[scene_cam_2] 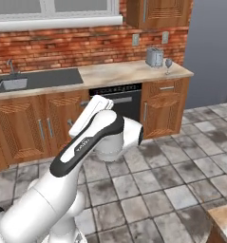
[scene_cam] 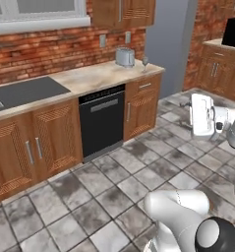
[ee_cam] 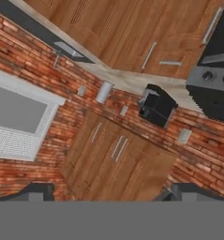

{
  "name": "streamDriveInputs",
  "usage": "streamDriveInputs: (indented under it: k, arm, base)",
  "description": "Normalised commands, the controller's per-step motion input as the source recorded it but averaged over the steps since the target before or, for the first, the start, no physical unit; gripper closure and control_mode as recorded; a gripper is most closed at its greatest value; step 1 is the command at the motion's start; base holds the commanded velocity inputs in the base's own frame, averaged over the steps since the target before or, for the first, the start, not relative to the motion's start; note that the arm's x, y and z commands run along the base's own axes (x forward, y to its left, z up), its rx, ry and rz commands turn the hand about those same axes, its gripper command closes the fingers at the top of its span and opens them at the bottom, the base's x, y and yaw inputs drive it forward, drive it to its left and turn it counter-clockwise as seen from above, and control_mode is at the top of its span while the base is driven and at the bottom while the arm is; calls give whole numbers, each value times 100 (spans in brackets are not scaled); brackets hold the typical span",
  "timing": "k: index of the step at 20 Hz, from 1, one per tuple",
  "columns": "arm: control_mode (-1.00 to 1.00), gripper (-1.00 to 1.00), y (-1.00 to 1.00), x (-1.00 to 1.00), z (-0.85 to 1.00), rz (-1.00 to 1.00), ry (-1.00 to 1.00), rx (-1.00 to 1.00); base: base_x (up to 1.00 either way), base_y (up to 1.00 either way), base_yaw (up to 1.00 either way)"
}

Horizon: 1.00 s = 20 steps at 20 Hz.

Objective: Retrieve the wine glasses from the counter and place one next to each plate.

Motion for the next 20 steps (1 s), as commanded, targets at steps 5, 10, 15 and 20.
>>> streamDriveInputs:
  k: [5, 10, 15, 20]
  arm:
    - [100, -100, 0, 0, 0, 0, 0, 0]
    - [100, -100, 0, 0, 0, 0, 0, 0]
    - [100, -100, 0, 0, 0, 0, 0, 0]
    - [100, -100, 0, 0, 0, 0, 0, 0]
  base:
    - [100, -17, -9]
    - [100, -40, -10]
    - [100, -38, -14]
    - [100, 15, -21]
